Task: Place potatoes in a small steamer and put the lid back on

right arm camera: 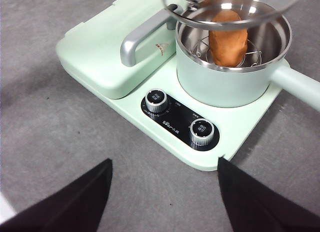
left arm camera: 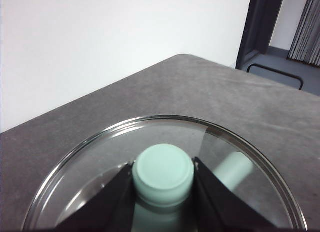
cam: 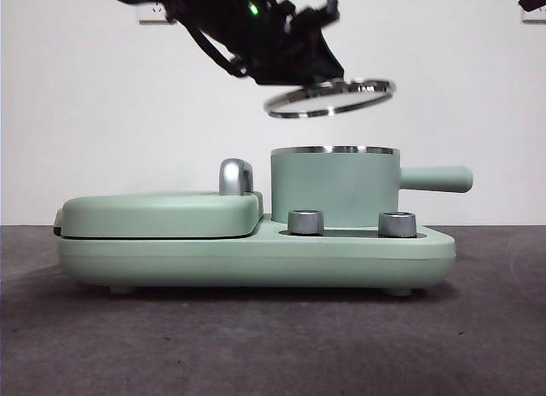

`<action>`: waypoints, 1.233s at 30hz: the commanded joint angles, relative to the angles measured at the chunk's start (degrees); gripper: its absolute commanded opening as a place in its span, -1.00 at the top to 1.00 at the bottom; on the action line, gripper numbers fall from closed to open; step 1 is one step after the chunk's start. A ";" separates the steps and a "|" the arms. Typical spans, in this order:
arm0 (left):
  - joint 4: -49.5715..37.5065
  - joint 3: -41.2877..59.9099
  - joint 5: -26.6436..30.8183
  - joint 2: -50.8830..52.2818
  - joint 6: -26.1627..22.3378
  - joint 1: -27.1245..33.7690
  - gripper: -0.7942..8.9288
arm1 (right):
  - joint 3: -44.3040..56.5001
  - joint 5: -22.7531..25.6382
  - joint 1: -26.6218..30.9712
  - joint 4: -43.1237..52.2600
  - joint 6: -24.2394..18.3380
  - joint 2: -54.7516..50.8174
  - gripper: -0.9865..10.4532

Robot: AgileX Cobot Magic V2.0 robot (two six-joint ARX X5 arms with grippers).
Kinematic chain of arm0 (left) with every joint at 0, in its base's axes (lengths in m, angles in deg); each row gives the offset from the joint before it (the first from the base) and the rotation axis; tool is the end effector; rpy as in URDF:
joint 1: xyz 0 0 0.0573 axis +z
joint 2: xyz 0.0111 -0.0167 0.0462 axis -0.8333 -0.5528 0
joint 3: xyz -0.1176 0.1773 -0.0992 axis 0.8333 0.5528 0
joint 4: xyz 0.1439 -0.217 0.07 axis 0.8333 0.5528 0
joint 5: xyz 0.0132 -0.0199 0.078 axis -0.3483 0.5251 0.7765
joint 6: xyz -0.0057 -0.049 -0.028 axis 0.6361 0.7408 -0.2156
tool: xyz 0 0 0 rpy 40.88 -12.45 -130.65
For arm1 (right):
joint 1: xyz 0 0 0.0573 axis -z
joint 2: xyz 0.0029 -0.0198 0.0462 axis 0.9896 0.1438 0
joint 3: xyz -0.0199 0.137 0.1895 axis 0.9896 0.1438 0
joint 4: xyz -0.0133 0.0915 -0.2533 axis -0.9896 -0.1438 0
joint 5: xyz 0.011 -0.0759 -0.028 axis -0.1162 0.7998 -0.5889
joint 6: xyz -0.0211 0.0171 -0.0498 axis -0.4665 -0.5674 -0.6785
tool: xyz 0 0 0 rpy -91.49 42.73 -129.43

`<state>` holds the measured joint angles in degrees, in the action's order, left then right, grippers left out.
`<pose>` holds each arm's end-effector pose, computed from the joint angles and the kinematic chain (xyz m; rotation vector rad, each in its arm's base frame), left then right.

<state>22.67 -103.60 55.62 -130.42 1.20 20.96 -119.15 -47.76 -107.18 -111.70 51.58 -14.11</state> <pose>0.3577 -0.2653 0.2566 0.0728 0.1670 -0.8714 0.1519 0.0819 0.3060 -0.1053 0.5548 0.7003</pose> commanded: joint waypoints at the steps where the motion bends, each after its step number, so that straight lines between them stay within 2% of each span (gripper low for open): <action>1: -1.73 -4.55 0.00 -3.63 -1.73 -0.48 0.82 | -0.22 -0.17 -0.33 0.20 -0.44 0.11 0.26; 7: -1.68 -7.02 0.04 -7.19 -5.81 -0.57 0.82 | -0.22 -0.15 -0.33 0.20 -0.44 0.11 0.26; 18: 2.69 -7.02 -0.04 -7.65 -8.81 -0.55 0.82 | -0.22 0.09 -0.28 0.24 -0.48 0.17 0.26; 37: 5.42 -7.02 -0.22 -9.14 -8.79 -1.31 0.82 | -0.22 1.38 -0.28 0.22 -0.46 0.17 0.26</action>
<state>27.83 -109.04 55.95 -137.98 -6.95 20.63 -119.15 -46.56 -107.18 -111.81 51.58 -14.11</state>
